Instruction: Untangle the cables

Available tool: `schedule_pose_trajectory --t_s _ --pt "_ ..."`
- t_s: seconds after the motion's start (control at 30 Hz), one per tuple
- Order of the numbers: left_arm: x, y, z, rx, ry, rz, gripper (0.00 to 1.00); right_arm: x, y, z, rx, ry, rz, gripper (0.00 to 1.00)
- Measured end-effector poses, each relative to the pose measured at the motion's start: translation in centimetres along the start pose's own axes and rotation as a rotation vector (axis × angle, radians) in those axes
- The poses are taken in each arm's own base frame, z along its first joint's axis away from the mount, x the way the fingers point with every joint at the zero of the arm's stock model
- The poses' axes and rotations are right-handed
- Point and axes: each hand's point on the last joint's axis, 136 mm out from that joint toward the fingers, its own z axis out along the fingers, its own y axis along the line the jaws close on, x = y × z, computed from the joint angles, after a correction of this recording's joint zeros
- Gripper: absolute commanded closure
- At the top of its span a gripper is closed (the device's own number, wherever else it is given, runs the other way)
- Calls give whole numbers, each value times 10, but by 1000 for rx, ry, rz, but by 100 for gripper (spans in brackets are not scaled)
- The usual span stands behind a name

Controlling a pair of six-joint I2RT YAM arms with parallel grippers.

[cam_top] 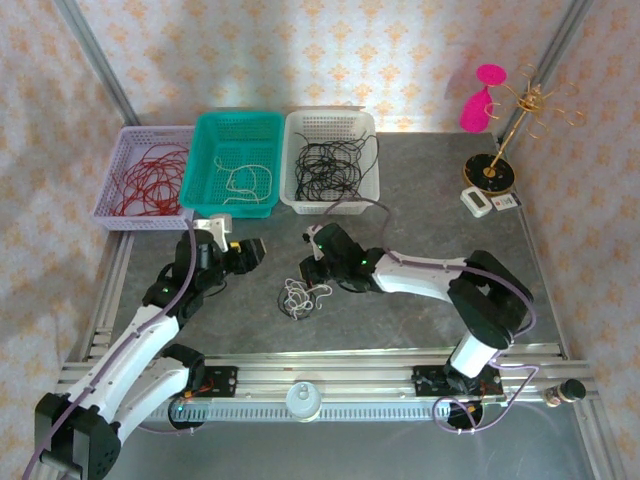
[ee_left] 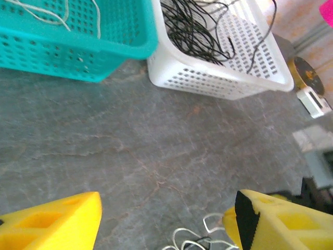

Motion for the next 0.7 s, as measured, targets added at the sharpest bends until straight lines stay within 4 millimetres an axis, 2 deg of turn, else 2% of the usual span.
schedule_pose_trajectory --t_s 0.1,0.2,0.37,0.43,0.57,0.63,0.7 --pt "10 -18 2 129 2 19 24 -15 9 -20 -10 -38 -25 100" --pt "17 -43 -6 300 -39 41 15 -37 25 -46 -36 -96 -45 100" --pt "15 -76 -23 530 -163 80 12 -69 51 -90 -101 -197 -69 100" --pt "18 -89 -25 595 -182 103 12 -76 59 -102 -126 -218 -71 100" --pt "27 -110 -20 670 -170 153 15 -79 70 -112 -175 -227 -66 100" --pt "33 -115 -11 677 -145 174 21 -78 73 -113 -191 -215 -60 100" --pt "34 -117 -2 667 -135 187 32 -76 76 -114 -209 -204 -55 100"
